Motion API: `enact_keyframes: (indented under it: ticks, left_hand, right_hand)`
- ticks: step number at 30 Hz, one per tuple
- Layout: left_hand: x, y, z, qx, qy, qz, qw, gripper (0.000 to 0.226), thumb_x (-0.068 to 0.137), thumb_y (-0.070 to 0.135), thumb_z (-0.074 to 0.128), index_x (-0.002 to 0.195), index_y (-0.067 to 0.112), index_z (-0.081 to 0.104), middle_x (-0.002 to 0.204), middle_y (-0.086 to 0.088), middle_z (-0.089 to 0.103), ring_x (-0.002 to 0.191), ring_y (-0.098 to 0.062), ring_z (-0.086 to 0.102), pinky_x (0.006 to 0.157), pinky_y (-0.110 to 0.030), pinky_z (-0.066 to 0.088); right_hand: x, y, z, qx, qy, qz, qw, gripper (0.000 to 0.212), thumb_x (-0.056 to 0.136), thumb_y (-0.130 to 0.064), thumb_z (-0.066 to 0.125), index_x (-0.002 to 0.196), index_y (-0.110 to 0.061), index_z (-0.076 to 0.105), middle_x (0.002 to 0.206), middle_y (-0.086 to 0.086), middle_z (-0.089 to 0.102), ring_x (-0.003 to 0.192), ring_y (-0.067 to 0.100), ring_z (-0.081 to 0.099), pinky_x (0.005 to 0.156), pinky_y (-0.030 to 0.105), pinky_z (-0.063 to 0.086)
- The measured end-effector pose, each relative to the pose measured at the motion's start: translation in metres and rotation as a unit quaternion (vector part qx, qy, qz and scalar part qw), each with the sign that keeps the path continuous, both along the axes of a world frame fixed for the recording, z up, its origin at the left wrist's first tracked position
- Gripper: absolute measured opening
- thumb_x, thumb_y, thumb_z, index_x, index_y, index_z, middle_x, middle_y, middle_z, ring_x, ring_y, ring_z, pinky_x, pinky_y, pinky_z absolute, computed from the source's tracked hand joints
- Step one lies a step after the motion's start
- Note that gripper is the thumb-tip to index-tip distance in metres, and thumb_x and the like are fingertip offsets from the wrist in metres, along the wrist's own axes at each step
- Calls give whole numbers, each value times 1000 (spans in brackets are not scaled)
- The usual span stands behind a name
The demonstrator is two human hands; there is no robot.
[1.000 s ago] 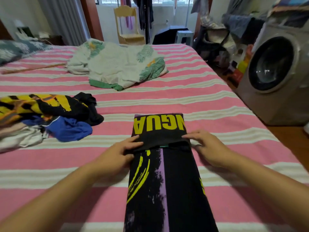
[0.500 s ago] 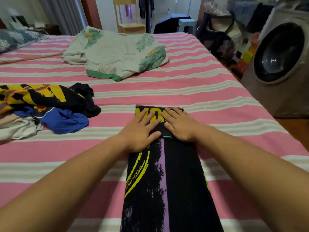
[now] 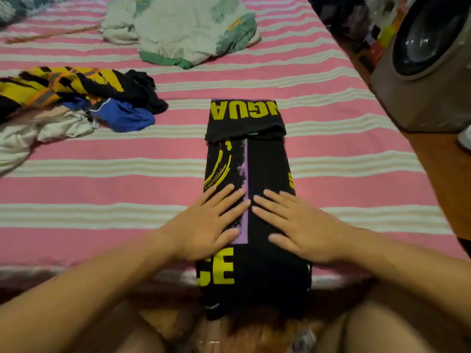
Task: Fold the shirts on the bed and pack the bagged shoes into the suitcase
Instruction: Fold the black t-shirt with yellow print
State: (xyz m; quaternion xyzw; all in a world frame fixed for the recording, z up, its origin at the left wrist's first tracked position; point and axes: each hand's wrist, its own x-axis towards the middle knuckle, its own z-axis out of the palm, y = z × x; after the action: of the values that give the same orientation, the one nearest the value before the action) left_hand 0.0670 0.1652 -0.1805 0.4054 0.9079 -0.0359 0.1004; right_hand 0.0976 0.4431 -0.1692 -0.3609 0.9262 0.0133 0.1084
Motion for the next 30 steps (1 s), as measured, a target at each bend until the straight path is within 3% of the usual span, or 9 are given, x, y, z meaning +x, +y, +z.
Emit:
enact_keyframes:
  ticks: [3,5,8,12,15,21,24,26,30]
  left_hand:
    - [62,-42,-1,-35,24,-120,992,80,99,68,30,162,33,-6,169,-6,-15,155,-27,-19,124,-48,-9]
    - [72,-54,-5,-60,96,-175,978,83,97,49,50,162,35,1,169,-15,-5,155,-38,-6,123,-52,-1]
    - [71,-52,-11,-69,155,-177,970,93,88,22,57,162,35,2,169,-16,5,154,-42,7,122,-54,7]
    - [88,-40,-21,-57,173,-120,976,98,84,22,63,163,33,5,169,-12,13,155,-38,9,124,-55,18]
    - [99,-44,-10,-21,151,-102,983,97,83,30,62,163,31,6,169,-7,13,156,-32,7,124,-50,13]
    - [155,-47,10,15,57,-234,970,75,94,33,53,161,32,20,167,3,23,157,-17,11,127,-44,15]
    - [172,-42,23,185,-88,-106,973,52,99,28,57,149,37,48,154,13,47,149,-3,30,123,-31,25]
    - [162,-31,36,378,-234,98,890,29,98,28,61,127,30,68,129,9,68,126,-7,58,107,-28,44]
    - [141,4,23,539,-363,458,607,37,100,46,57,113,15,74,108,-2,77,108,-21,69,96,-36,49]
  right_hand:
    - [68,24,4,64,12,73,995,79,98,-68,28,161,-29,0,168,1,-10,154,25,-16,122,44,-9]
    - [83,35,0,94,42,102,989,77,96,-48,35,161,-28,-2,168,5,-9,154,31,-12,122,48,-7]
    - [86,36,-13,98,121,99,983,76,89,-18,28,162,-24,7,168,7,9,154,36,9,121,53,8]
    - [92,14,-24,106,135,43,984,80,84,-29,44,160,-23,21,163,7,29,149,35,29,119,52,20]
    - [102,15,-10,63,124,30,990,80,79,-14,44,157,-24,28,158,6,40,144,32,38,114,48,30]
    - [153,37,12,24,35,147,988,75,81,-14,44,154,-25,38,159,-7,37,152,19,24,124,43,18]
    - [167,33,20,-119,-128,-10,985,68,83,-16,34,146,-40,44,152,-24,38,145,-6,25,121,21,18]
    - [152,23,29,-294,-169,-174,925,39,98,-23,38,125,-37,62,130,-21,63,120,-12,52,104,16,39]
    - [105,8,17,-389,-182,-429,795,17,102,-23,55,97,-17,70,92,12,74,82,26,68,72,37,52]
